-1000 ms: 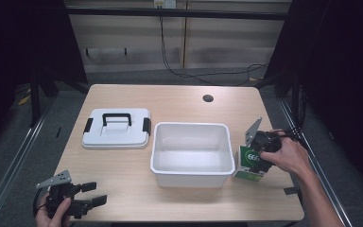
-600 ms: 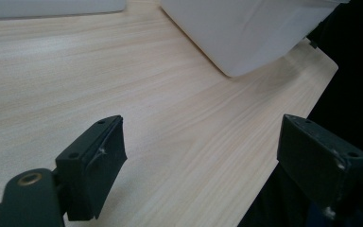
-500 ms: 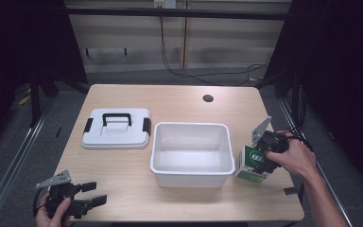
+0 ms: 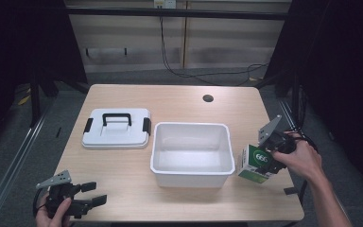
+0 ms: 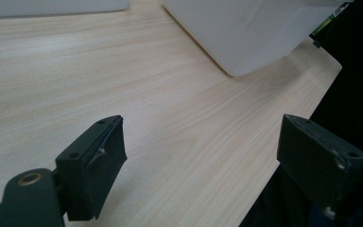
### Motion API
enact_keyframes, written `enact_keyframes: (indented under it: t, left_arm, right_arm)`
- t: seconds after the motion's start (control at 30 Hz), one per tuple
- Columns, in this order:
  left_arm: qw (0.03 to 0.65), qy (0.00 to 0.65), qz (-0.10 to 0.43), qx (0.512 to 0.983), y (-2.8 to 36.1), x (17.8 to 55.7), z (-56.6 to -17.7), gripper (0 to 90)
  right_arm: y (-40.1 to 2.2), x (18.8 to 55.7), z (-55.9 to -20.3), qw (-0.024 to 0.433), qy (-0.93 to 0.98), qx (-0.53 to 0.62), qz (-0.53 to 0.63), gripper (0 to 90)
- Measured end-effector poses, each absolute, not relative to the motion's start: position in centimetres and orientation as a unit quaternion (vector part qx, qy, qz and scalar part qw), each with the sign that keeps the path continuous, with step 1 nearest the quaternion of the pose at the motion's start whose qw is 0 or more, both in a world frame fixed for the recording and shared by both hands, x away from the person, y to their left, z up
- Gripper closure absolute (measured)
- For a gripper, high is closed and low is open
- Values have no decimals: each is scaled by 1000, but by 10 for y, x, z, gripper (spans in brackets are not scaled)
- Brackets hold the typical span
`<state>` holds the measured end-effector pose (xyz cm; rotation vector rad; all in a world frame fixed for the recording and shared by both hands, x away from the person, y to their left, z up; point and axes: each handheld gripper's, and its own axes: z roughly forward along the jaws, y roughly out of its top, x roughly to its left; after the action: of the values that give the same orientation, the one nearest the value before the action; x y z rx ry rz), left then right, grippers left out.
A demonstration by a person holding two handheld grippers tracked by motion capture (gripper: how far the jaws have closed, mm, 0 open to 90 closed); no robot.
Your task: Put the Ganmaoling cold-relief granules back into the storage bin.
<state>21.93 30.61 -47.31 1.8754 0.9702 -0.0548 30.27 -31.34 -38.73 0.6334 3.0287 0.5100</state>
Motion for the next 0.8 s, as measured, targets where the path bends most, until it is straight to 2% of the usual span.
enact_keyframes:
  t: [0.8]
  left_arm:
    - [491, 399, -21, 774, 306, 220, -473, 161]
  right_arm:
    - [-338, 291, -353, 50, 948, 217, 227, 162]
